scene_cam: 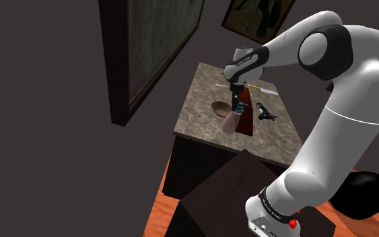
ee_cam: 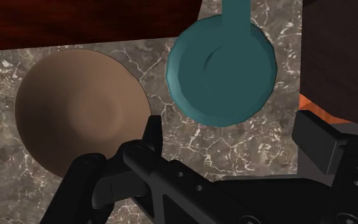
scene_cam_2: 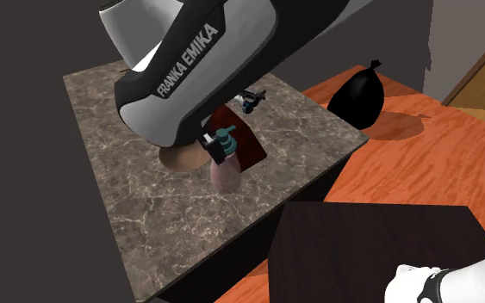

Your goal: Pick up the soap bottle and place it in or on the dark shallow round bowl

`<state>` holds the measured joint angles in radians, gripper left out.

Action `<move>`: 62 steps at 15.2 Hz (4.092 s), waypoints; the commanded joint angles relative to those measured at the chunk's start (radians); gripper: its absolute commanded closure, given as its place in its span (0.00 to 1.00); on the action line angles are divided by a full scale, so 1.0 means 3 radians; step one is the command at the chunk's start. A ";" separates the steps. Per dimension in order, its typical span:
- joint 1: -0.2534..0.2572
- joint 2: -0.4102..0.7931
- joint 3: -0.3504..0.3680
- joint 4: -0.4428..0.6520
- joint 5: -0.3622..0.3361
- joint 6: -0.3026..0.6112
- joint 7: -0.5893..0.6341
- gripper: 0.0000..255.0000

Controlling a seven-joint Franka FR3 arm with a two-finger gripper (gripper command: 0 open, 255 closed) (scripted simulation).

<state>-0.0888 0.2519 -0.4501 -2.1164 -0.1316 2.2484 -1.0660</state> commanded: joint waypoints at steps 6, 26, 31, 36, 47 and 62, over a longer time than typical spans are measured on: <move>-0.0066 0.0196 0.0016 -0.0083 0.0068 0.0276 -0.0068 0.00; -0.0047 0.0095 -0.0003 -0.0059 0.0029 0.0158 -0.0059 1.00; -0.0020 -0.0064 -0.0028 -0.0008 -0.0031 -0.0043 -0.0048 1.00; 0.0003 -0.0210 -0.0045 0.0062 -0.0084 -0.0248 -0.0041 1.00; 0.0016 -0.0331 -0.0058 0.0426 -0.0101 -0.0719 -0.0101 1.00; -0.0626 0.1502 0.0090 0.3350 0.0606 -0.1844 -0.0617 1.00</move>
<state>-0.2718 0.6931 -0.4242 -1.1199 0.0475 1.6936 -1.2487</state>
